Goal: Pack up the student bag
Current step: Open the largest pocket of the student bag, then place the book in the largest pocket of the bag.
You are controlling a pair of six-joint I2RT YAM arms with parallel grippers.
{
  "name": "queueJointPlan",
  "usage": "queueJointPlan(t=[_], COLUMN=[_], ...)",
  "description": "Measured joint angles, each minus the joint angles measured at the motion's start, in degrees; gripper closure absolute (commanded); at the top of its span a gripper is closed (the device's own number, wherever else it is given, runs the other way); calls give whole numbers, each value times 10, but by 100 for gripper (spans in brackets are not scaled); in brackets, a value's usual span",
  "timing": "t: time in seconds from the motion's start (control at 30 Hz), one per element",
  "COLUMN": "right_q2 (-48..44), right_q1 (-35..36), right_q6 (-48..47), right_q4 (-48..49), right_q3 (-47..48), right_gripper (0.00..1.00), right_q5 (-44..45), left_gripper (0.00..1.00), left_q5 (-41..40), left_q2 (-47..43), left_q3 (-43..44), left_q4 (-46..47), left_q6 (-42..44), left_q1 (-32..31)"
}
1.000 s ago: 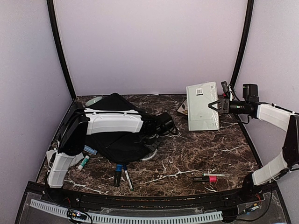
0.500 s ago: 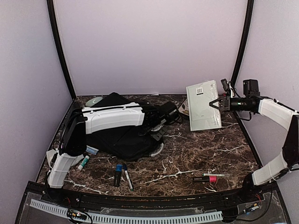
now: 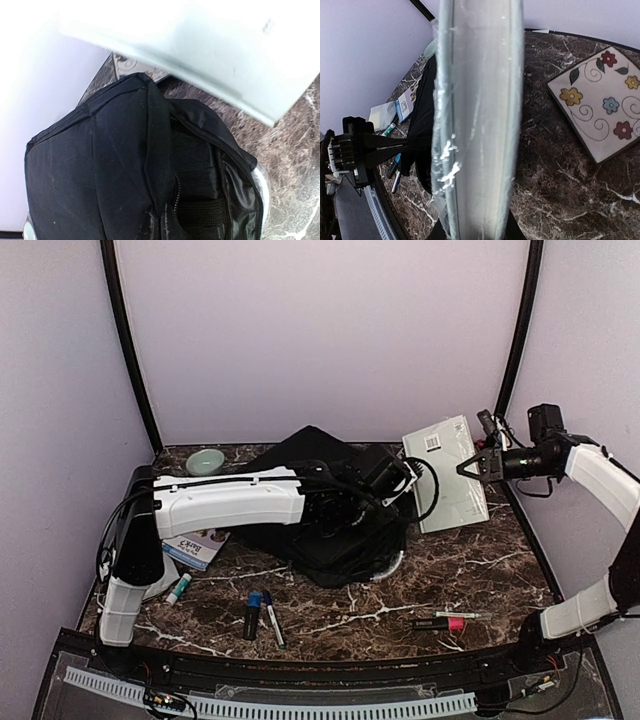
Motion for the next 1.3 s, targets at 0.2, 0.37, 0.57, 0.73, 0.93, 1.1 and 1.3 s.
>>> queueJointPlan(t=[0.2, 0.37, 0.57, 0.73, 0.93, 1.1, 1.3], right_q2=[-19, -18, 2, 2, 18, 84, 176], right_q1=[0, -1, 9, 37, 88, 158, 199], right_q6=[-43, -72, -108, -110, -96, -77, -47], right_q4=[-89, -178, -239, -253, -254, -245, -204], right_q3=[-4, 2, -4, -17, -18, -1, 50], right_gripper=[100, 100, 100, 100, 100, 100, 100], right_q5=[17, -15, -66, -75, -71, -63, -62], left_gripper=[100, 100, 100, 100, 100, 100, 100], left_q5=[7, 17, 74, 106, 139, 168, 206], left_q2=[-25, -87, -122, -132, -132, -151, -195], left_q3=[-72, -187, -202, -203, -210, -231, -256], left_q4=[90, 188, 222, 249, 264, 269, 286], left_q6=[73, 139, 120, 89, 72, 66, 41], left_q1=[-9, 5, 64, 87, 87, 87, 87])
